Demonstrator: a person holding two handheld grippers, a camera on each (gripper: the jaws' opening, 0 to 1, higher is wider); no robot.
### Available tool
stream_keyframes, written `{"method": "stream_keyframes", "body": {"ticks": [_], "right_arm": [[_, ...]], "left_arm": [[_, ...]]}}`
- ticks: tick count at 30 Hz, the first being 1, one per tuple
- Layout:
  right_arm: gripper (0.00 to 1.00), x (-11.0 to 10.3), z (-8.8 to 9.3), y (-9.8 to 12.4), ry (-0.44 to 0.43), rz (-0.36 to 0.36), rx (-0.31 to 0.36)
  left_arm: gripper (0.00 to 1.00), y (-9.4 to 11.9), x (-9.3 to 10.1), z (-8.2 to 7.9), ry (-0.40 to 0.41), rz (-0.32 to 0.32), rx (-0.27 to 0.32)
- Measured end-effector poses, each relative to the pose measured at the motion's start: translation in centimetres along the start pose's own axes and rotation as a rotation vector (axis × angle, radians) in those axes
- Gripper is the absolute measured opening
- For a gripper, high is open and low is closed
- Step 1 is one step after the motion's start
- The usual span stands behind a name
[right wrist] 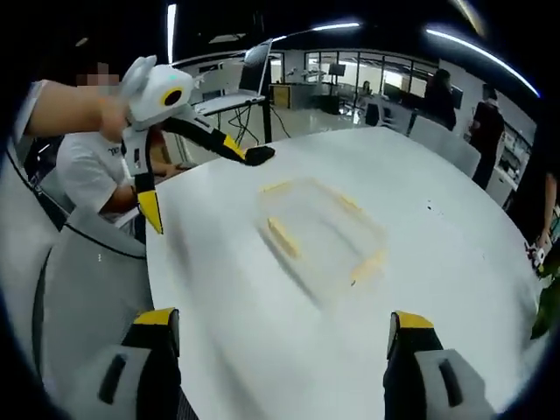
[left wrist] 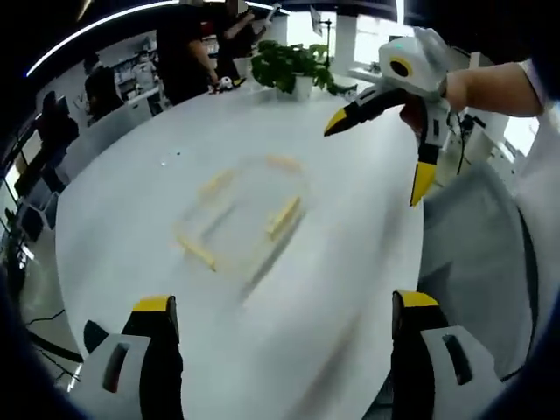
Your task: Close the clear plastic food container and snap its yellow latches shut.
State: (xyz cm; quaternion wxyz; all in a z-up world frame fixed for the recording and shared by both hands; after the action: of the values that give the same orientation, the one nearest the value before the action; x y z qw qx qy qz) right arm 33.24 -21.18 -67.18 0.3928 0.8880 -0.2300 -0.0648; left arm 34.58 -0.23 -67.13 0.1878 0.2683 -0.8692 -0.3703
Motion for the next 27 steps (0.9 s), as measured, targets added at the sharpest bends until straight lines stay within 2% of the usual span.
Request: {"method": "stream_keyframes", "body": {"ticks": [5, 10, 15, 23, 27], "right_arm": [[0.99, -1.4, 1.0, 1.0, -0.024, 0.009, 0.018], [0.99, -2.5, 1.5, 2.4, -0.044, 0.029, 0.047], [0.99, -3.5, 2.3, 3.8, -0.062, 0.041, 0.076], [0.99, -5.1, 3.3, 5.8, -0.1, 0.07, 0.117], [0.99, -5.8, 3.5, 6.8, -0.175, 0.092, 0.172]], "left_arm": [[0.99, 0.9, 1.2, 1.1, 0.015, 0.004, 0.019], [0.99, 2.1, 2.4, 1.7, 0.062, -0.009, 0.066], [0.99, 2.9, 4.5, 3.3, 0.078, 0.012, 0.074], [0.99, 4.3, 7.0, 4.7, 0.115, 0.015, 0.116], [0.99, 4.9, 7.7, 5.4, 0.131, 0.015, 0.13]]}}
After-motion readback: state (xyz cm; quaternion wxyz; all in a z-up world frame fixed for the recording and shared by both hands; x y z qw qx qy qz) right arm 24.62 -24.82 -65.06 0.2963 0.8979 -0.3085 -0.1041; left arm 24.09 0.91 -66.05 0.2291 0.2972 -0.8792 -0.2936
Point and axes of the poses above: the point that each gripper's makers call its tool centre point, and the gripper's own axes: y roughly backward along the fingers, x roughly to its right, z roughly out of its underside, the point moved 4 cm from there along y, roughly backward along the fingers, and after that the axes turned 9 degrees about y, right-handed, at the moved point
